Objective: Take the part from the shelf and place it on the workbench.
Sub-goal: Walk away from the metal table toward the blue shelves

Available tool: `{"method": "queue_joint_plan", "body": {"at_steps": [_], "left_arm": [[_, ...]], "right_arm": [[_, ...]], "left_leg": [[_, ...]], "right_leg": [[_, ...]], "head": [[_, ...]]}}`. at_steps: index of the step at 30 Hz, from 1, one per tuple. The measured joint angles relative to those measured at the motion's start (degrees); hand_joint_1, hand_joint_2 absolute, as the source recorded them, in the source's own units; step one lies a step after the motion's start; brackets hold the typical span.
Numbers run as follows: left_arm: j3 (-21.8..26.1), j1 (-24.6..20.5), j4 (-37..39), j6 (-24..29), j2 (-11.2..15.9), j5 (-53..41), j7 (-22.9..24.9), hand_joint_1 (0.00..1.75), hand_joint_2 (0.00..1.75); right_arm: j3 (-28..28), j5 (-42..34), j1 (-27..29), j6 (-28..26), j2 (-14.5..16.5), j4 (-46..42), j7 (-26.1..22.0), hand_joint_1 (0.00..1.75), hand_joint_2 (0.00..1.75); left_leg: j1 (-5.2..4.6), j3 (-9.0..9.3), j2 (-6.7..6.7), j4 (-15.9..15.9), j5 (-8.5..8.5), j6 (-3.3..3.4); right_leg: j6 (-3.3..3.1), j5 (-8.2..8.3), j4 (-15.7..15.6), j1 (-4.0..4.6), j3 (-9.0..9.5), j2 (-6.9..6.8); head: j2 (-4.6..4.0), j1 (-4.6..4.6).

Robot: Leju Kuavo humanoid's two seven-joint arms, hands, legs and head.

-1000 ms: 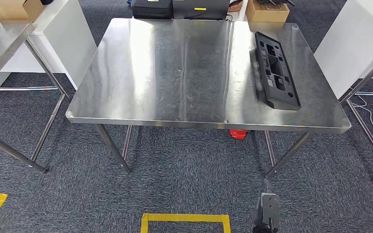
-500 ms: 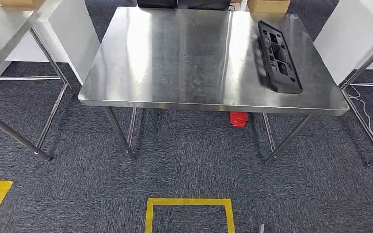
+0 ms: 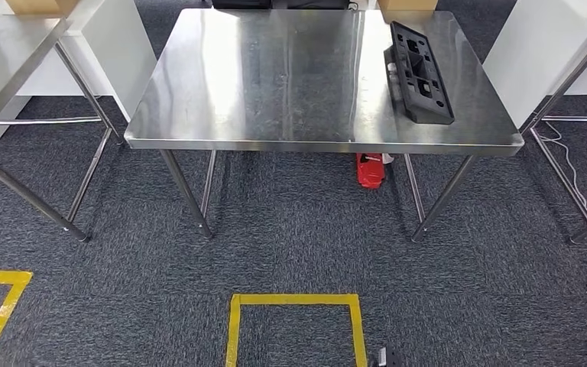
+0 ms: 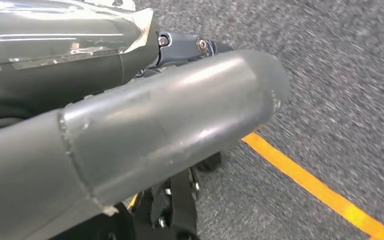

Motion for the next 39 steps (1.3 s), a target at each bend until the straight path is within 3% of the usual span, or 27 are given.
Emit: {"method": "queue_joint_plan", "body": {"at_steps": [2, 4, 6, 7, 9, 11, 12, 13, 14, 16, 18, 19, 21, 22, 23, 25, 26, 27, 28, 30, 32, 34, 35, 37, 39], "left_arm": [[-0.54, -0.02, 0.00, -0.50, 0.01, -1.24, 0.43, 0.00, 0.00], [-1.23, -0.02, 0.00, -0.64, 0.03, -2.29, 1.07, 0.00, 0.00], [-1.64, 0.01, 0.01, -0.56, -0.03, -2.73, 1.47, 0.00, 0.00], [-1.78, 0.01, 0.01, -0.51, -0.09, -2.86, 1.59, 0.00, 0.00], [-2.10, 0.00, 0.02, -0.39, -0.19, -3.09, 1.78, 0.00, 0.00], [-2.36, 0.01, 0.02, -0.25, -0.17, -3.20, 1.90, 0.00, 0.00], [-2.42, 0.02, 0.02, -0.21, -0.17, -3.26, 1.95, 0.00, 0.00], [-2.46, 0.02, 0.02, -0.16, -0.19, -3.35, 1.99, 0.00, 0.00], [-2.49, 0.03, 0.02, -0.07, -0.21, -3.44, 2.03, 0.00, 0.00], [-2.52, 0.03, 0.01, 0.22, -0.24, -3.65, 2.04, 0.00, 0.00], [-2.53, 0.05, -0.01, 0.52, -0.21, -3.82, 1.99, 0.00, 0.00], [-2.55, 0.07, -0.02, 0.60, -0.18, -3.96, 1.94, 0.00, 0.00], [-2.57, 0.18, -0.02, 0.73, -0.11, -4.41, 1.83, 0.00, 0.00], [-2.60, 0.24, -0.02, 0.89, -0.03, -4.73, 1.74, 0.00, 0.00], [-2.64, 0.33, -0.02, 1.05, 0.04, -5.03, 1.57, 0.00, 0.00], [-2.71, 0.47, -0.02, 1.05, 0.20, -5.06, 0.66, 0.00, 0.00], [-2.65, 0.51, -0.03, 0.71, 0.27, -4.55, -0.10, 0.00, 0.00], [-2.50, 0.52, -0.04, 0.20, 0.39, -3.74, -1.02, 0.00, 0.00], [-2.25, 0.49, -0.05, -0.40, 0.53, -2.81, -1.94, 0.00, 0.00], [-1.65, 0.43, -0.10, -1.51, 0.72, -1.30, -3.41, 0.00, 0.00], [-0.88, 0.30, -0.19, -3.94, 0.83, 0.43, -5.84, 0.00, 0.00], [0.12, 0.01, -0.28, -8.65, 0.98, 2.25, -10.17, 0.00, 0.00], [0.54, -0.20, -0.34, -11.34, 1.08, 2.88, -12.42, 0.00, 0.00], [0.99, -0.73, -0.42, -16.26, 1.11, 3.38, -15.73, 0.00, 0.00], [1.10, -1.39, -0.45, -19.40, 1.07, 3.44, -17.12, 0.00, 0.00]], "right_arm": [[0.15, 0.36, -0.07, 0.08, 0.00, 0.09, 0.00, 0.00, 0.00], [0.29, 0.66, -0.25, -0.25, 0.01, 0.16, -0.12, 0.00, 0.00], [0.50, 0.86, -0.30, -0.57, 0.02, 0.27, -0.35, 0.00, 0.00], [0.60, 0.92, -0.28, -0.62, 0.01, 0.33, -0.50, 0.00, 0.00], [0.73, 0.98, -0.27, -0.58, -0.07, 0.43, -0.80, 0.00, 0.00], [0.84, 0.98, -0.26, -0.45, -0.18, 0.46, -0.95, 0.00, 0.00], [0.91, 0.97, -0.26, -0.42, -0.27, 0.49, -0.97, 0.00, 0.00], [1.01, 0.97, -0.25, -0.39, -0.34, 0.52, -0.99, 0.00, 0.00], [1.10, 0.97, -0.26, -0.38, -0.40, 0.55, -1.00, 0.00, 0.00], [1.24, 0.88, -0.32, -0.37, -0.45, 0.56, -1.02, 0.00, 0.00], [1.34, 0.75, -0.40, -0.20, -0.43, 0.57, -1.04, 0.00, 0.00], [1.38, 0.72, -0.43, 0.01, -0.42, 0.60, -1.13, 0.00, 0.00], [1.43, 0.69, -0.26, 0.77, -0.47, 0.70, -1.60, 0.00, 0.00], [1.44, 0.62, -0.16, 1.35, -0.50, 0.78, -1.95, 0.00, 0.00], [1.45, 0.44, -0.04, 2.11, -0.52, 0.86, -2.36, 0.00, 0.00], [1.46, -0.19, 0.20, 4.22, -0.58, 0.95, -3.38, 0.00, 0.00], [1.45, -0.49, 0.39, 5.39, -0.61, 0.97, -4.02, 0.00, 0.00], [1.44, -0.69, 0.55, 6.40, -0.66, 0.99, -4.67, 0.00, 0.00], [1.43, -0.77, 0.70, 7.15, -0.70, 1.03, -5.29, 0.00, 0.00], [1.44, -0.79, 0.90, 7.72, -0.76, 1.10, -6.03, 0.00, 0.00], [1.51, -0.39, 1.04, 7.55, -0.78, 1.17, -6.58, 0.00, 0.00], [1.83, 0.91, 1.03, 7.00, -0.77, 1.21, -7.55, 0.00, 0.00], [2.17, 1.83, 0.97, 6.69, -0.78, 1.21, -8.16, 0.00, 0.00], [3.23, 3.96, 0.92, 5.78, -0.85, 1.25, -9.12, 0.00, 0.00], [4.37, 5.44, 1.01, 4.80, -0.98, 1.31, -9.56, 0.00, 0.00]], "left_leg": [[-0.05, 5.37, -0.11, -7.56, 0.04, 0.27], [-0.43, 7.36, -0.23, -11.23, -1.09, 0.71], [-0.54, 7.01, -0.11, -12.08, -0.64, 1.50], [-0.49, 6.67, -0.01, -12.46, -0.17, 2.12], [-0.29, 5.44, 0.23, -12.97, 1.19, 3.31], [-0.41, 3.67, 0.32, -12.96, 2.55, 3.59], [-0.42, 2.74, 0.40, -12.94, 3.26, 3.51], [-0.39, 1.86, 0.49, -12.91, 3.94, 3.35], [-0.30, 1.04, 0.56, -12.88, 4.62, 3.12], [-0.15, -0.38, 0.59, -12.74, 5.87, 2.38], [-0.21, -1.24, 0.56, -12.55, 7.04, 1.50], [-0.28, -1.39, 0.55, -12.54, 7.61, 1.17], [-0.10, -1.57, 0.55, -12.71, 8.60, 0.66], [0.08, -1.85, 0.55, -12.38, 7.99, 0.46], [0.24, -2.34, 0.53, -11.19, 6.07, 0.29], [0.36, -3.71, 0.46, -5.51, -0.54, 0.14], [0.33, -4.30, 0.41, -1.65, -3.51, 0.13], [0.30, -4.61, 0.38, 1.73, -5.16, 0.13], [0.29, -4.28, 0.34, 4.01, -5.25, 0.24], [0.20, -1.12, 0.25, 2.86, -2.51, 0.75], [-0.13, 5.16, 0.05, -4.74, -1.16, 1.67], [-0.63, 9.62, -0.10, -11.55, -2.24, 2.28], [-0.88, 10.26, -0.11, -13.07, -2.65, 2.39], [-1.06, 9.40, 0.07, -13.87, -1.90, 2.92], [-0.91, 7.72, 0.35, -14.35, -0.29, 3.80]], "right_leg": [[0.46, 0.35, 0.93, 0.05, -1.20, -0.06], [1.39, 0.97, 1.29, 0.07, -1.90, -0.14], [2.45, 1.50, 1.47, 0.00, -2.40, -0.12], [2.64, 0.90, 2.05, 0.01, -2.97, -0.02], [2.24, -2.86, 6.22, -0.03, -4.86, 0.24], [1.95, -7.31, 13.49, -0.27, -6.98, 0.42], [2.31, -8.15, 16.36, -0.41, -7.30, 0.44], [2.94, -7.76, 17.47, -0.58, -6.77, 0.44], [3.71, -6.52, 16.66, -0.76, -5.32, 0.45], [4.84, -4.36, 9.54, -1.22, 0.17, 0.49], [4.54, -4.89, 1.57, -1.01, 5.21, 0.81], [4.04, -5.49, -0.39, -0.75, 6.18, 0.96], [2.91, -5.27, -0.73, -0.49, 5.58, 0.94], [2.23, -4.80, -0.53, -0.55, 5.05, 0.83], [1.41, -4.24, -0.42, -0.63, 4.40, 0.70], [0.01, -2.85, -0.31, -0.49, 2.96, 0.50], [-0.39, -2.14, -0.25, -0.23, 2.23, 0.43], [-0.54, -1.50, -0.16, 0.04, 1.52, 0.37], [-0.59, -0.80, -0.01, 0.30, 0.65, 0.31], [-0.49, 0.40, 0.34, 0.63, -1.20, 0.31], [-0.11, 1.43, 0.63, 0.88, -2.50, 0.36], [0.58, 2.44, 0.73, 0.92, -3.12, 0.22], [0.98, 2.97, 0.73, 0.87, -3.37, 0.10], [1.67, 3.48, 0.90, 0.76, -4.13, 0.02], [1.59, 0.37, 3.61, 0.71, -5.61, 0.25]], "head": [[0.00, 0.03], [0.00, 0.06], [0.00, 0.06], [0.00, 0.09], [0.00, 0.30], [0.00, 0.47], [0.00, 0.48], [0.00, 0.51], [0.00, 0.54], [0.00, 0.56], [0.00, 0.59], [0.00, 0.55], [0.00, 0.42], [0.00, 0.32], [0.00, 0.26], [0.00, -0.01], [0.00, -0.10], [0.00, -0.19], [0.00, -0.21], [0.00, -0.24], [0.00, -0.26], [0.00, -0.22], [0.00, -0.22], [0.00, -0.16], [0.00, 0.14]]}}
